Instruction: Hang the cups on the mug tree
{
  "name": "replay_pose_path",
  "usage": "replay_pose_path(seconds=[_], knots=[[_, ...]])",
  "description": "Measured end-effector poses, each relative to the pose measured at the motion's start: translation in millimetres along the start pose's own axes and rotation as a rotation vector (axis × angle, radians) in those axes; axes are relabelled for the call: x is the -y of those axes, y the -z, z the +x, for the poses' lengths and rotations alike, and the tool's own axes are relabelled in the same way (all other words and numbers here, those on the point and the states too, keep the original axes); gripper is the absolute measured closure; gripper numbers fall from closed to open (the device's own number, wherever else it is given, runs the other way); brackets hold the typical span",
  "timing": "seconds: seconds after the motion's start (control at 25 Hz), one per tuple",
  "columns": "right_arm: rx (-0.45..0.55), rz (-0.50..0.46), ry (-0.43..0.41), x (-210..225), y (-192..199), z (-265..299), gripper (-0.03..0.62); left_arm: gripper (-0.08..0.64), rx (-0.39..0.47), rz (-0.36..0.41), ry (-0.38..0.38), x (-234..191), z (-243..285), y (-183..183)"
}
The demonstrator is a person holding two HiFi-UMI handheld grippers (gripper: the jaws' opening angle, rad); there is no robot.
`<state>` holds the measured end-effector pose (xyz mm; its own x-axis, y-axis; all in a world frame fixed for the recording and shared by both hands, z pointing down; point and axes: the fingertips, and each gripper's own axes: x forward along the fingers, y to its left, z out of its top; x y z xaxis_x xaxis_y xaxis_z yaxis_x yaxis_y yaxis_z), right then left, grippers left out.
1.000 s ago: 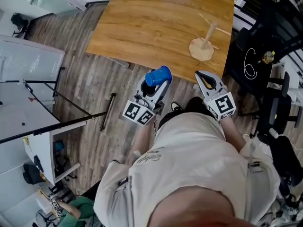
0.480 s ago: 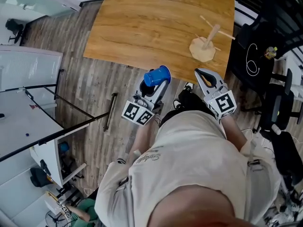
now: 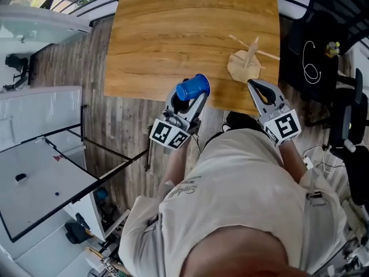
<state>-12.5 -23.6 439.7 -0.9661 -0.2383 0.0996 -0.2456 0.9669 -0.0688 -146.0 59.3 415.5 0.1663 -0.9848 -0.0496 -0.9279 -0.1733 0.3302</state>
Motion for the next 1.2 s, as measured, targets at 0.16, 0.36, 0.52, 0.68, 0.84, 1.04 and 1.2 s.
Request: replay_pose_path(seconds=[0.16,0.36,0.52,0.68,0.84,1.04,1.2], knots=[[0.013,-0.016,0.047,25.4,-2.3,9.7,0.597,0.268,-0.026,-0.014,0.052,-5.9,28.8,1.6],[0.02,0.0,0.064,37.7,3.8,16.2,0.597,0.268,-0.059,-0.025,0.099,-10.9,55.9,8.0],[0.025,0.011,0.076,48.5,11.6,13.2,0.597,0.268,-0.083,0.003,0.131,-9.2,78.1,13.5],[0.031,0.041,0.094,59.6,15.1,9.9,0.597,0.268,-0.113,-0.016,0.14,-11.1,91.8,22.7],[0.032,0.052,0.126,64.4,13.1,7.7,0.598,0.268,-0.154,-0.023,0.169,-12.1,100.6,24.0],[0.008,0.078,0.187,68.8,18.7,6.0,0.597,0.268,-0.188,-0.051,0.217,-16.3,110.1,27.9],[0.007,0.09,0.238,69.0,15.3,6.5,0.597,0.268,-0.212,-0.078,0.269,-19.6,120.4,29.1]])
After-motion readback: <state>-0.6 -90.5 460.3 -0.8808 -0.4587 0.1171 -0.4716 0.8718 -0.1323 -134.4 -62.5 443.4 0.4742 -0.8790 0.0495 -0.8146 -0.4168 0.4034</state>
